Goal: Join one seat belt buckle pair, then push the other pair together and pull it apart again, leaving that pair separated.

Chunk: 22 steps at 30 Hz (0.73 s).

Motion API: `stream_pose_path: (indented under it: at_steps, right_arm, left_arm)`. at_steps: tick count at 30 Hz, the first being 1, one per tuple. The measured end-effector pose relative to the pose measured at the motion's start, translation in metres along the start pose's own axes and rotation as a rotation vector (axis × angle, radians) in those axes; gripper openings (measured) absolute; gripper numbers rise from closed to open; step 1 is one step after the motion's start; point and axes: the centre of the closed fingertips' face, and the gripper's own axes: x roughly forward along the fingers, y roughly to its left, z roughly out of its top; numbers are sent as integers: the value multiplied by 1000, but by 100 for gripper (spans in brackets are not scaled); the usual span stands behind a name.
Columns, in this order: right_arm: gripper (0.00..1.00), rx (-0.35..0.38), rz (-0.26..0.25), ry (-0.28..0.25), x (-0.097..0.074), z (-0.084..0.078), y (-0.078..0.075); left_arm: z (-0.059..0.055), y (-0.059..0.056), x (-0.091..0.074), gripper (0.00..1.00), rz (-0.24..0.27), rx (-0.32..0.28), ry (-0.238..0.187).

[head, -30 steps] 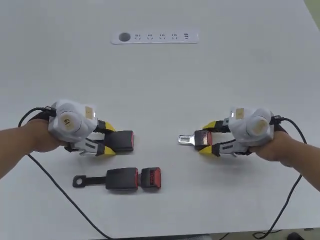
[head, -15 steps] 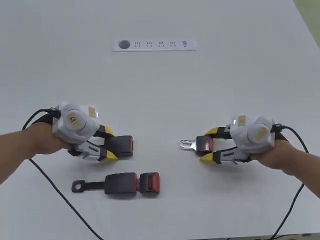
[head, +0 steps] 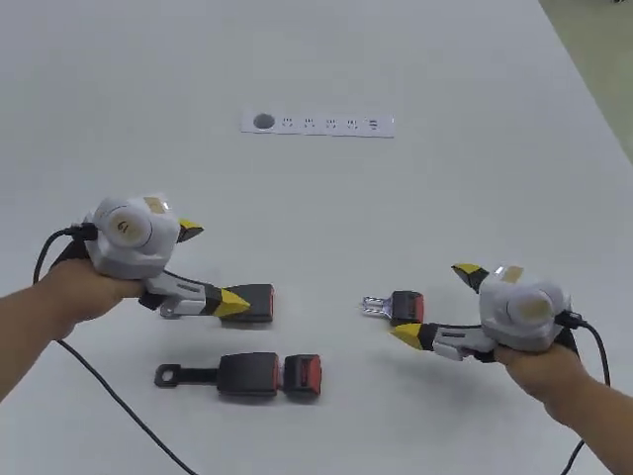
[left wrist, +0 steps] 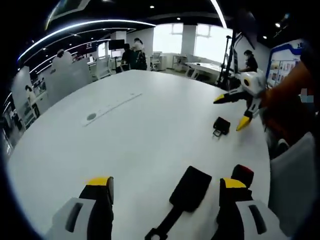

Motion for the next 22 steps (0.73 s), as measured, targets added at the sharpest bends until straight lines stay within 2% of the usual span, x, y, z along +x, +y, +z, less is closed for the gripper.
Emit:
stream_pose_path:
  at_steps: [1,2,3,4,5,9,14,17,20,22]
  right_arm:
    - [95,-3,-14,-2,-1,2,4]
    - [96,3,-20,-10,-3,3,6]
    - [96,14,-24,-18,-4,6,10]
    - [97,22,-28,-23,-7,7,15]
    - [98,18,-35,-22,-7,8,18]
    - [100,15,-44,-47,-13,15,32]
    - [100,-32,-34,-38,-21,15,52]
    - [100,-51,-29,-36,-26,14,59]
    - [100,-63,-34,-31,-31,11,64]
    - [100,-63,-42,-34,-36,9,66]
  left_arm:
    - [2,-1,-5,93,10,-7,-26]
    - [7,-3,-13,94,17,1,-78]
    - [7,-3,-18,94,30,4,-93]
    - [-1,-5,-25,95,44,-4,-69]
    - [-4,-6,-29,97,49,-9,-65]
    - [-14,-16,-49,99,50,-5,-91]
    - [-32,-40,-67,100,-2,10,-96]
    - [-43,-53,-73,100,-39,-2,-86]
    - [-54,-57,-80,100,-13,23,-64]
    - [-56,-58,-87,100,7,7,-90]
